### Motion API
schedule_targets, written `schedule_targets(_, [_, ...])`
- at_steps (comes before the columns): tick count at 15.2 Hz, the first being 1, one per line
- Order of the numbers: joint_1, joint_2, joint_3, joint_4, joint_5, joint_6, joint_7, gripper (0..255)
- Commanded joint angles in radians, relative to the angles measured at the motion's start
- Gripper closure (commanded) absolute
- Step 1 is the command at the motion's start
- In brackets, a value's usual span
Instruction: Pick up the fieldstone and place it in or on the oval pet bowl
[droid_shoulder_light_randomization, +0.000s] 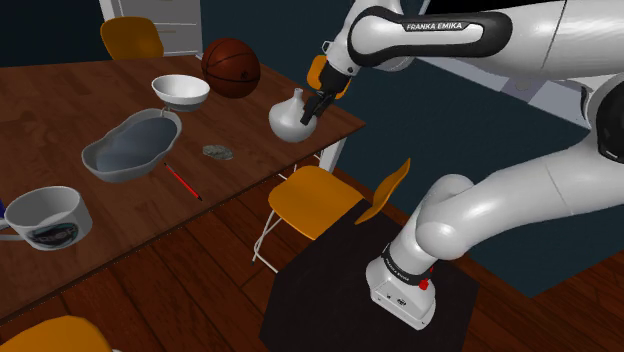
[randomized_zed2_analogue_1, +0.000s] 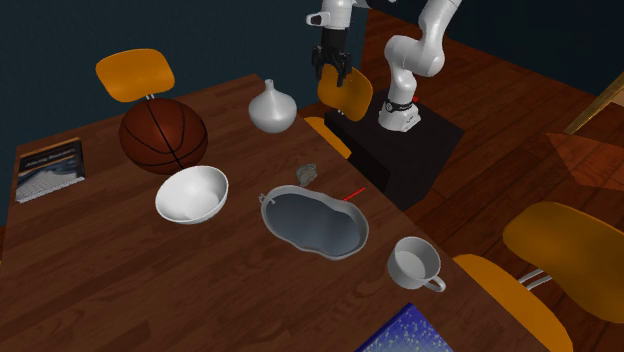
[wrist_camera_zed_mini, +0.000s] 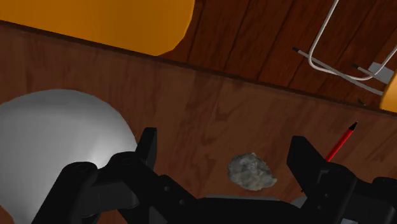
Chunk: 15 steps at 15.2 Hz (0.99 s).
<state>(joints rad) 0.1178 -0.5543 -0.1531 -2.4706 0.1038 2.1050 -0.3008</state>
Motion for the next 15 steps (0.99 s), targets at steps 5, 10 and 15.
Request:
schedule_targets(5, [0.098,0.188,-0.048,0.006,0.113,0.225,-0.177,0])
schedule_targets(10, [0.191,0.366,-0.088,0.064,0.270,0.363,-0.374,0])
schedule_targets(15, [0.255,0.549,-0.094,0.165,0.480,0.440,-0.607,0])
